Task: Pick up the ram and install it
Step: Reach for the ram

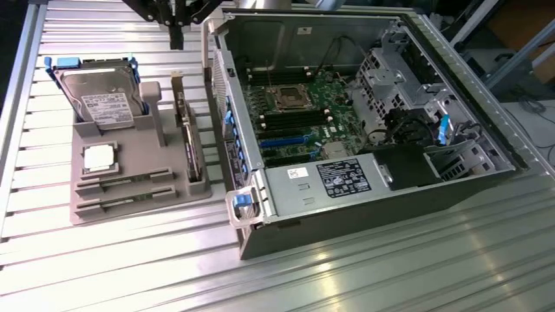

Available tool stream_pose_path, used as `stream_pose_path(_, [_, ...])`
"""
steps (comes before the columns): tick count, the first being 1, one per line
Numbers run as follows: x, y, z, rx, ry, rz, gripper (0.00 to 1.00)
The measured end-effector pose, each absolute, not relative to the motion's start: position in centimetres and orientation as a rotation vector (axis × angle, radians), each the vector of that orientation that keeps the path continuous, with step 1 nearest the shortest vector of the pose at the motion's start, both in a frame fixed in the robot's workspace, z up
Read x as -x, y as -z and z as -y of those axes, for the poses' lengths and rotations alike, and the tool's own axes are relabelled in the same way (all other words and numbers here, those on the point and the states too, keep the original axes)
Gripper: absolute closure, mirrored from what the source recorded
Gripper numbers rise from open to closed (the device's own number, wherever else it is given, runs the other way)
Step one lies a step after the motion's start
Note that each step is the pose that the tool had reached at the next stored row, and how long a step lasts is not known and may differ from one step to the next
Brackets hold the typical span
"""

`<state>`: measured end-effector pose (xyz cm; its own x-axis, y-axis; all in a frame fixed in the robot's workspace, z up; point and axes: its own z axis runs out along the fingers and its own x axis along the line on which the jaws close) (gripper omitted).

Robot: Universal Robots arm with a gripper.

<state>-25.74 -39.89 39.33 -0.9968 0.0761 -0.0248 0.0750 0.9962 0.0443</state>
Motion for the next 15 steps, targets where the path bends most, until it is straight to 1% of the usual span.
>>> stream_pose_path(9, [32.3,-39.3,39.9,-0.118,-0.067,-3.111,0.90])
stream_pose_path(13, [32.4,-39.3,40.1,-0.118,-0.068,-3.111,0.90])
stream_pose_path(15, [32.4,-39.3,40.9,-0.118,-0.068,-3.111,0.90])
